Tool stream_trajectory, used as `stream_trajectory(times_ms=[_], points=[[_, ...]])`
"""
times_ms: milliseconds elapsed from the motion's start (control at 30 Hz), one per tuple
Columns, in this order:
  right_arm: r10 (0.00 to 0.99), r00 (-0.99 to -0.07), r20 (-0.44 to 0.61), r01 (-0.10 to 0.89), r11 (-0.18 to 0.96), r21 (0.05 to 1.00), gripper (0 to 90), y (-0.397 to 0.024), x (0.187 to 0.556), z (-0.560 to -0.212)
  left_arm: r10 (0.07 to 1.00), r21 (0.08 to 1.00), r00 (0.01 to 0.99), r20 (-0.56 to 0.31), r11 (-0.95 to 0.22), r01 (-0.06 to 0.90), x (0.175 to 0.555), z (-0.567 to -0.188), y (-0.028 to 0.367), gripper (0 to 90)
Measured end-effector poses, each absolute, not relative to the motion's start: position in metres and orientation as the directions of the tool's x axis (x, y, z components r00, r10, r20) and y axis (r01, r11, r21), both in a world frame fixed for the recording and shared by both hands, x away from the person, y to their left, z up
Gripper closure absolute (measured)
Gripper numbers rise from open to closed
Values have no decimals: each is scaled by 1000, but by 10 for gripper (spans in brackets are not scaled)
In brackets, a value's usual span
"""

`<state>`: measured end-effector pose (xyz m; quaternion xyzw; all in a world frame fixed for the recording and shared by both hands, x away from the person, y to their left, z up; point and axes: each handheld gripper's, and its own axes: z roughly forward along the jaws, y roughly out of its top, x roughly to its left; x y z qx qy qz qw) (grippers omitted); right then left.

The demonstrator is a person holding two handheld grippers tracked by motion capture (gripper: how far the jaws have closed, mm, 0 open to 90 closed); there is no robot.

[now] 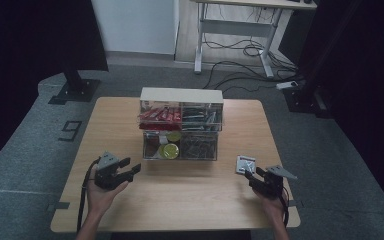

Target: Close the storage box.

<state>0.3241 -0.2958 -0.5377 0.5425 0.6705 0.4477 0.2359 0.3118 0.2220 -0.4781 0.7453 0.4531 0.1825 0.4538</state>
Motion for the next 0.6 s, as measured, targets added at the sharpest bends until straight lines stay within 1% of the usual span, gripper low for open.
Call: stream_trajectory(times_ms=[367, 600], points=[[937, -308, 161, 524, 26, 851, 436, -295, 324, -541, 853, 786, 503, -141, -212, 581, 313, -519, 227, 466], [935, -316, 159, 523, 31, 852, 433, -294, 324, -542, 854, 782, 502, -137, -217, 584, 313, -523, 224, 466]])
